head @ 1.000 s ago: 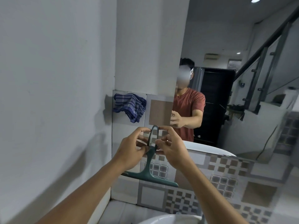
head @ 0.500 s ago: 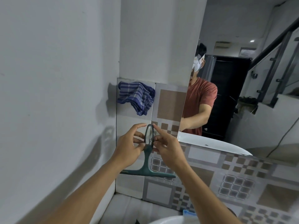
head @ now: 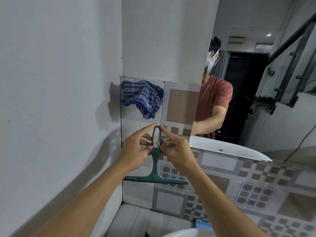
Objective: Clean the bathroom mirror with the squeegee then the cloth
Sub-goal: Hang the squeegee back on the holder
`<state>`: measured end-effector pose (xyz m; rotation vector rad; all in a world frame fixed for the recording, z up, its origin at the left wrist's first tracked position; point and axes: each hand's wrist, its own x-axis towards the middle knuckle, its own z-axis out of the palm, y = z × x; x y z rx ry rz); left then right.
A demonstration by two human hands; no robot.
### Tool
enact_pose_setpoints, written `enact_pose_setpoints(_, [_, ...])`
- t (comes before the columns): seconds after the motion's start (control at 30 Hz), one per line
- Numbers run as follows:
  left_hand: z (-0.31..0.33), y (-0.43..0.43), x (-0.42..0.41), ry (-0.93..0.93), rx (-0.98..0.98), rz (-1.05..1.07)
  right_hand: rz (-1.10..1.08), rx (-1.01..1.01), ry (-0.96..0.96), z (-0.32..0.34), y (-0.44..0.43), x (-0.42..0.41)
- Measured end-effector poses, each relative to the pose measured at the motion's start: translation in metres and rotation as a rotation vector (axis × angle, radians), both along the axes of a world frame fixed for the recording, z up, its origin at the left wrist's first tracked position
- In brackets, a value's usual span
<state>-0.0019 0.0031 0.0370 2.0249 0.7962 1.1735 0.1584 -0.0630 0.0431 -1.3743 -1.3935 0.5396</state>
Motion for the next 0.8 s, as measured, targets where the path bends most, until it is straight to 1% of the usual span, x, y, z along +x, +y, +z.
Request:
enact_pose_setpoints(0.1, [0.000,0.003,0.004,0.006,0.026,0.016,-0.046,0.005,-0.031,-0.001,0.005,-0.001])
enact_pose_setpoints(0.27, [-0.003,0.014,0.012,0.005,0.053,0.038,-0.122,0.076,-0.110,-0.003,0.009,-0.003])
enact_pose_setpoints(0.4, [-0.008,0.018,0.017,0.016,0.088,0.042,-0.196,0.066,-0.149,-0.012,0.017,-0.001])
enact_pose_setpoints(0.63, [-0.026,0.019,0.028,0.026,0.136,0.050,-0.223,0.053,-0.164,-0.028,0.018,0.008])
enact_pose_setpoints(0.8, [-0.040,0.021,0.034,0.028,0.129,0.058,-0.222,0.050,-0.127,-0.043,0.020,0.011])
